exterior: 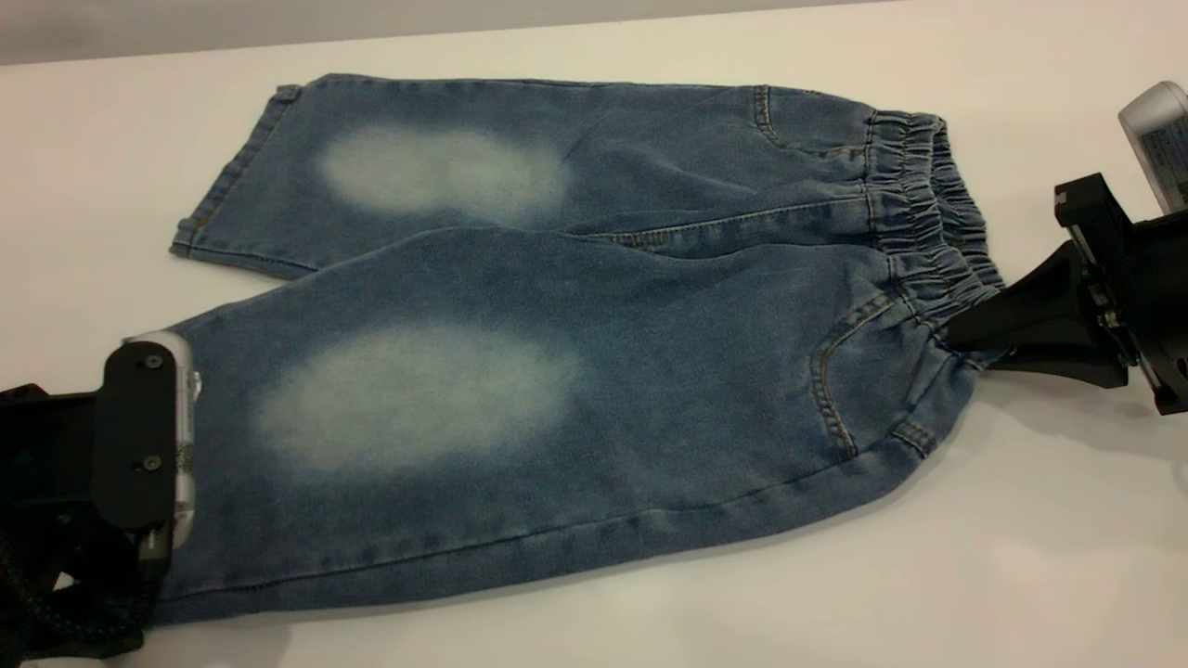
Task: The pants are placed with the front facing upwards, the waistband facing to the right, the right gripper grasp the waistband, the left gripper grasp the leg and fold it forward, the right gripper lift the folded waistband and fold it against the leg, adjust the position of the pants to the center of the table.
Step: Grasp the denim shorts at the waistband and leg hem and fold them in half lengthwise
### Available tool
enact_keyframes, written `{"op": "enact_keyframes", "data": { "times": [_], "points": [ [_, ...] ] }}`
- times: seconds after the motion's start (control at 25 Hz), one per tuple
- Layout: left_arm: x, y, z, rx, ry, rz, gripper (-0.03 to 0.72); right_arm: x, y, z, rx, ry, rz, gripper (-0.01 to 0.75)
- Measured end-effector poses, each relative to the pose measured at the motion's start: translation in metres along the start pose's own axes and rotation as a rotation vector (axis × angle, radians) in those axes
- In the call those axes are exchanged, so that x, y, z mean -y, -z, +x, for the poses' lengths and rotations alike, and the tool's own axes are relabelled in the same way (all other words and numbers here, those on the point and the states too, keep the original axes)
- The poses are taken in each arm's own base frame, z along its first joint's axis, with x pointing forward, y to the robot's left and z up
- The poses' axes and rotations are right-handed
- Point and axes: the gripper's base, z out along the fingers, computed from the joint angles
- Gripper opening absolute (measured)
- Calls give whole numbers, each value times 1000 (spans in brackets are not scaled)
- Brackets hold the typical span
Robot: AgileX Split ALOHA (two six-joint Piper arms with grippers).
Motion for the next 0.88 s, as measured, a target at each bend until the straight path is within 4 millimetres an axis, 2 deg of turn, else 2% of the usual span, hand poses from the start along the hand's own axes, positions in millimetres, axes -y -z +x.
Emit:
{"op": "enact_keyframes", "data": {
  "times": [0.16, 0.32, 0.6, 0.88],
  "points": [
    [-1, -2, 3, -6, 16, 5, 167, 0, 0, 0, 0, 0, -4, 37],
    [-3, -4, 8, -11, 49, 4, 104, -1, 0, 0, 0, 0, -11, 37],
    [-5, -1, 7, -3, 50, -11, 62, -9, 0, 0, -1, -1, -99, 37],
    [-10, 28, 5, 24, 49, -71, 61, -4, 10, 23, -17, -96, -124, 37]
  ]
}}
